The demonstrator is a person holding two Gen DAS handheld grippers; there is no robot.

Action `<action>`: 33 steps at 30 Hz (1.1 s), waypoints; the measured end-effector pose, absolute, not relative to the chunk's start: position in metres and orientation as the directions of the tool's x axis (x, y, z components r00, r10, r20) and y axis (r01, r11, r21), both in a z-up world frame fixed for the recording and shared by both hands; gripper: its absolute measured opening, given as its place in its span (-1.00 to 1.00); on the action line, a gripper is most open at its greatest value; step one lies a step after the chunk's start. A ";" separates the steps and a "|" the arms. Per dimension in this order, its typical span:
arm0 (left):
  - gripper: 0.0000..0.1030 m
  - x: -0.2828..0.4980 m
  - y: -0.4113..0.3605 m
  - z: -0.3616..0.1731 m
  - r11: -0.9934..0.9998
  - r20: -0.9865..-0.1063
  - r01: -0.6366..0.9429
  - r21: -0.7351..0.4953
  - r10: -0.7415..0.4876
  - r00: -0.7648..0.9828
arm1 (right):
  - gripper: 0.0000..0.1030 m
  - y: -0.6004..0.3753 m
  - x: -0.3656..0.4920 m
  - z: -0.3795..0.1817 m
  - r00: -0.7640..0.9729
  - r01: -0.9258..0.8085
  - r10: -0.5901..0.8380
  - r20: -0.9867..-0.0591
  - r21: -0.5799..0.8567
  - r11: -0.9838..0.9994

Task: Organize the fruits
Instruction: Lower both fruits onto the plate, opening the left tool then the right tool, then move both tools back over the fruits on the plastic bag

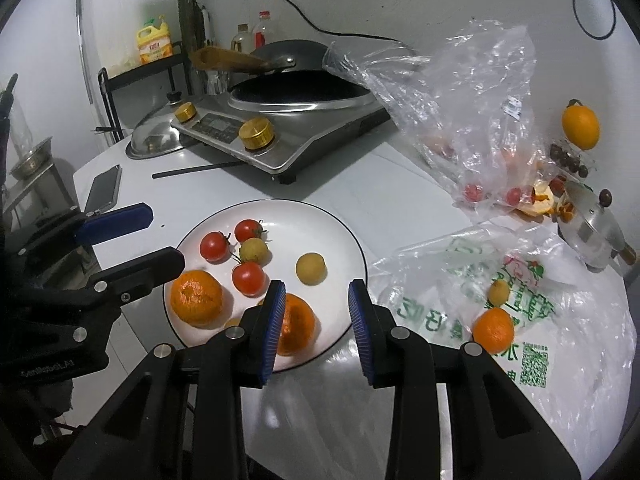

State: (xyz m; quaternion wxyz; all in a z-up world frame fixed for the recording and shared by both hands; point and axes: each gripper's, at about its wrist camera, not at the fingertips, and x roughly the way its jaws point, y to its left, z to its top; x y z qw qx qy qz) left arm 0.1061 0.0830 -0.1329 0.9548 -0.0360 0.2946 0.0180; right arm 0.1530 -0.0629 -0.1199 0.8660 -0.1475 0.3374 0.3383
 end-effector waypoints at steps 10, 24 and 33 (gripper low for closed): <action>0.12 0.105 0.058 -0.126 0.999 -0.560 -0.028 -0.021 0.011 0.829 | -0.32 -0.091 0.146 -0.114 0.564 -0.666 0.498 -0.658 -0.006 0.746; 0.44 0.120 0.011 -0.120 0.999 -0.567 0.033 0.035 -0.008 0.824 | -0.16 -0.137 0.152 -0.109 0.593 -0.627 0.510 -0.623 0.041 0.778; 0.44 0.139 -0.017 -0.122 0.996 -0.594 0.067 0.057 -0.020 0.804 | -0.16 -0.171 0.165 -0.115 0.610 -0.587 0.497 -0.618 0.069 0.807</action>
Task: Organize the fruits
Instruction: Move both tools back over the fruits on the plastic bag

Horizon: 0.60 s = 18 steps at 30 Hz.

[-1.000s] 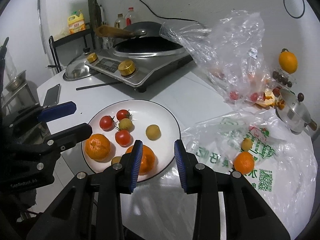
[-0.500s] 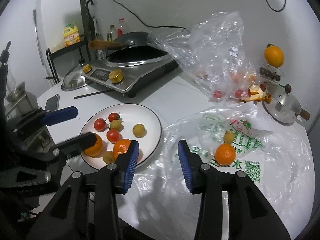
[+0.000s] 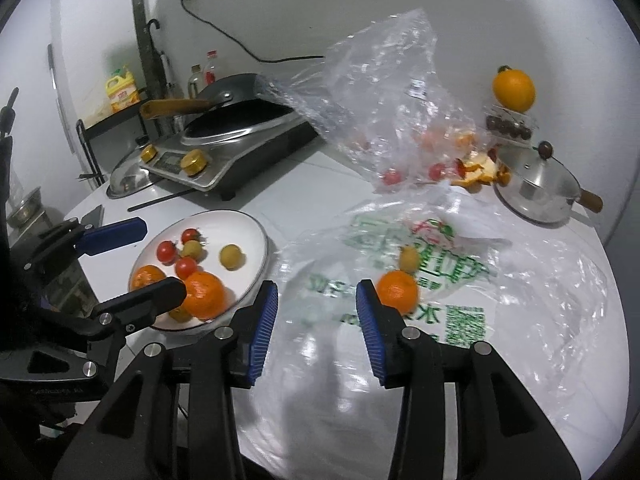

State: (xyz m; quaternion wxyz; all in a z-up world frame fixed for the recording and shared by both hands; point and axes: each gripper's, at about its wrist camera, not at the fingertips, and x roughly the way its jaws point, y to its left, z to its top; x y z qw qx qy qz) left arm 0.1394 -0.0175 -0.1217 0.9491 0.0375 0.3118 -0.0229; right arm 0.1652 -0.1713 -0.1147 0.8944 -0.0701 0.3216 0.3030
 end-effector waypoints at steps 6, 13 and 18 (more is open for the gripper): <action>0.44 0.154 -0.036 -0.126 0.993 -0.611 0.095 0.066 -0.035 0.791 | -0.16 -0.196 0.177 -0.120 0.623 -0.550 0.477 -0.620 0.087 0.831; 0.44 0.173 -0.054 -0.133 0.991 -0.633 0.116 0.069 -0.046 0.772 | -0.16 -0.221 0.192 -0.129 0.626 -0.517 0.459 -0.631 0.105 0.849; 0.44 0.188 -0.069 -0.139 0.987 -0.648 0.144 0.072 -0.064 0.759 | -0.16 -0.236 0.201 -0.135 0.626 -0.498 0.449 -0.637 0.117 0.859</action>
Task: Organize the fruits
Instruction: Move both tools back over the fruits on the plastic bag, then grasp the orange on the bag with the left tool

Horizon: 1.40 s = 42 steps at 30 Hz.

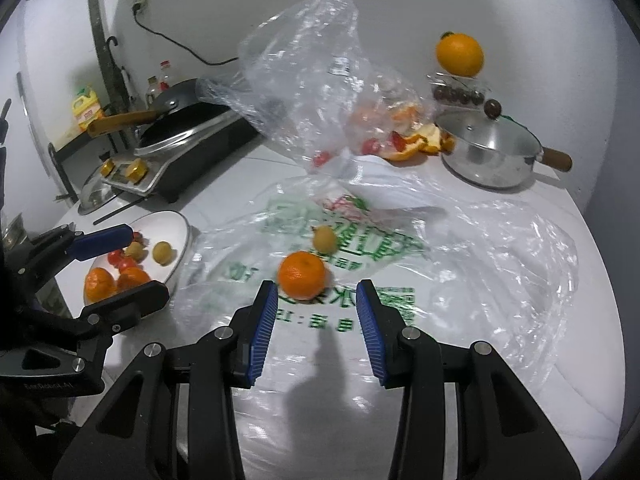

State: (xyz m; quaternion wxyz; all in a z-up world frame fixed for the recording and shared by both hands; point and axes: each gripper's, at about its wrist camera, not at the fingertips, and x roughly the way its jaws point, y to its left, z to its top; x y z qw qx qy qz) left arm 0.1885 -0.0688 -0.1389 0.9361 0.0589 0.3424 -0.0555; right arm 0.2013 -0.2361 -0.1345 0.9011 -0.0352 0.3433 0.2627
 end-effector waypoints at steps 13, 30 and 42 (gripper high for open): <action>0.44 0.228 -0.108 -0.158 0.976 -0.670 0.196 0.095 -0.083 0.738 | -0.16 -0.269 0.228 -0.145 0.624 -0.473 0.446 -0.641 0.144 0.869; 0.11 0.273 -0.136 -0.187 0.965 -0.718 0.229 0.125 -0.071 0.692 | -0.16 -0.288 0.250 -0.156 0.615 -0.479 0.481 -0.625 0.189 0.857; -0.20 0.282 -0.124 -0.193 0.971 -0.737 0.229 0.071 -0.103 0.668 | -0.16 -0.283 0.256 -0.164 0.593 -0.483 0.485 -0.642 0.198 0.853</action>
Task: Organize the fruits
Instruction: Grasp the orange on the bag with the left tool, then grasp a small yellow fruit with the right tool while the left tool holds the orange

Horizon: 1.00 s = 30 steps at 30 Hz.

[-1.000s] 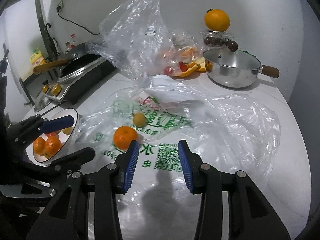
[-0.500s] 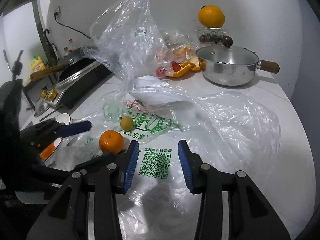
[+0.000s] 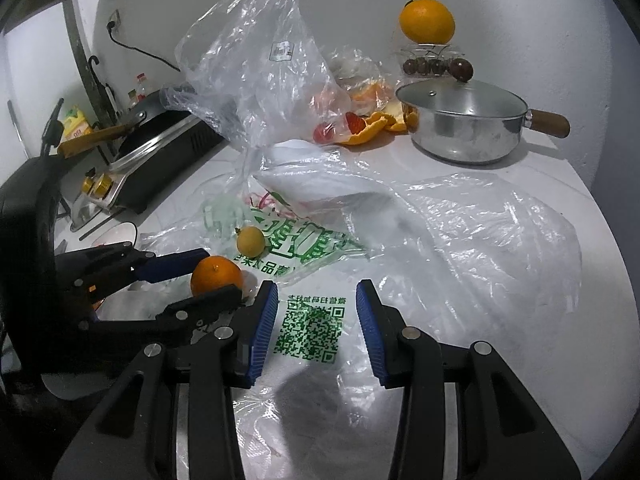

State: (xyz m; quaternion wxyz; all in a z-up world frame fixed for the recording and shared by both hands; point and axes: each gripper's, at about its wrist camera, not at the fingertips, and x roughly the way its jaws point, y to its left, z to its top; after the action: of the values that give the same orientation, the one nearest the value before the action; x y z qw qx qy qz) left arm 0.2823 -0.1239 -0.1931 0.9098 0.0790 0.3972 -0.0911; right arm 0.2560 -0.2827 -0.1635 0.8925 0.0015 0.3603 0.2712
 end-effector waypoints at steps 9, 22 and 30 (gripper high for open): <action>-0.20 0.258 -0.113 -0.171 0.969 -0.692 0.244 0.024 -0.160 0.704 | -0.16 -0.267 0.254 -0.155 0.602 -0.485 0.465 -0.649 0.165 0.859; -0.20 0.245 -0.077 -0.148 0.981 -0.633 0.193 -0.010 -0.156 0.758 | -0.16 -0.229 0.263 -0.150 0.578 -0.521 0.455 -0.678 0.123 0.845; -0.20 0.243 -0.060 -0.145 0.980 -0.613 0.191 -0.045 -0.178 0.770 | -0.16 -0.203 0.284 -0.146 0.577 -0.528 0.431 -0.694 0.086 0.845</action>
State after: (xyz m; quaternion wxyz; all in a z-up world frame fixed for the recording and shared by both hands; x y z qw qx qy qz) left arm 0.2432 -0.0604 -0.1453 0.9406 0.0101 0.3249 -0.0983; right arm 0.2839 -0.2030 -0.1465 0.8856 -0.0649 0.3719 0.2707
